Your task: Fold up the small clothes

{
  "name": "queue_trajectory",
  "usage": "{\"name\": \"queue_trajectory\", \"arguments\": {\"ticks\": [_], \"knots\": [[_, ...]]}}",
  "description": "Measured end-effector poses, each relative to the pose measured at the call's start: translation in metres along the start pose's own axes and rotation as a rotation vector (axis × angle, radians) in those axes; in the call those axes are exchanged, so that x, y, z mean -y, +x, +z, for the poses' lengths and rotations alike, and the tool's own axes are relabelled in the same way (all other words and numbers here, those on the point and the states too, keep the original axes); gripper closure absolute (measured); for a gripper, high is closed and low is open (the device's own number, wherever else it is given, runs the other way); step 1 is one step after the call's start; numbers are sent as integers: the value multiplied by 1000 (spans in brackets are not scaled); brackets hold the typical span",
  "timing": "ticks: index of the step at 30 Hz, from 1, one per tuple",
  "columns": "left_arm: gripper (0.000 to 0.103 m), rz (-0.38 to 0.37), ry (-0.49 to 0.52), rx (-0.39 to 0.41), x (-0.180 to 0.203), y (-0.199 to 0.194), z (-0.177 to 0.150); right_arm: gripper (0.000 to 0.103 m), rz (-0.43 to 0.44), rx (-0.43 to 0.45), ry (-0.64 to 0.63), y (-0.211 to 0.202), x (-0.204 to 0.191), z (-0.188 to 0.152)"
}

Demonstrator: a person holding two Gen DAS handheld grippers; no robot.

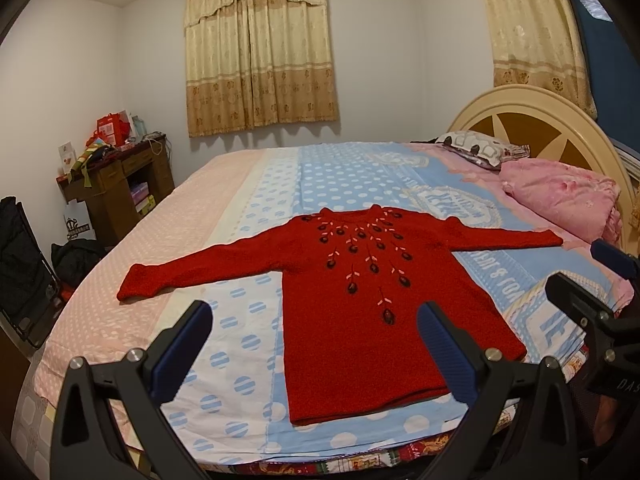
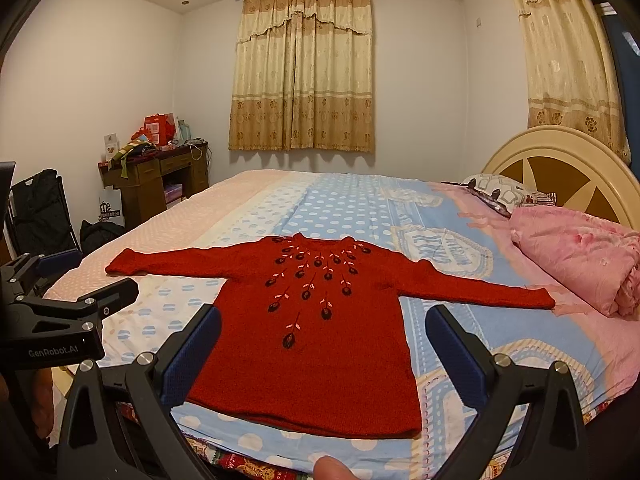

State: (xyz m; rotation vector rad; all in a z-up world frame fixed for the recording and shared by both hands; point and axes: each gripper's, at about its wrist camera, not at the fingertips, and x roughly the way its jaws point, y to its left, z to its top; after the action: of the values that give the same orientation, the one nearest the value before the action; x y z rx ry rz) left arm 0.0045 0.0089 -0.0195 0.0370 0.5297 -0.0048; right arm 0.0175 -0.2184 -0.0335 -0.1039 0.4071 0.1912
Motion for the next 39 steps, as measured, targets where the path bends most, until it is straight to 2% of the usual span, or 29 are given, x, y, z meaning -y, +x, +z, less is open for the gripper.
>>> {"name": "queue_trajectory", "arguments": {"ticks": [39], "knots": [[0, 10, -21, -17, -4, 6, -1, 1, 8, -26, 8, 8, -2, -5]]}}
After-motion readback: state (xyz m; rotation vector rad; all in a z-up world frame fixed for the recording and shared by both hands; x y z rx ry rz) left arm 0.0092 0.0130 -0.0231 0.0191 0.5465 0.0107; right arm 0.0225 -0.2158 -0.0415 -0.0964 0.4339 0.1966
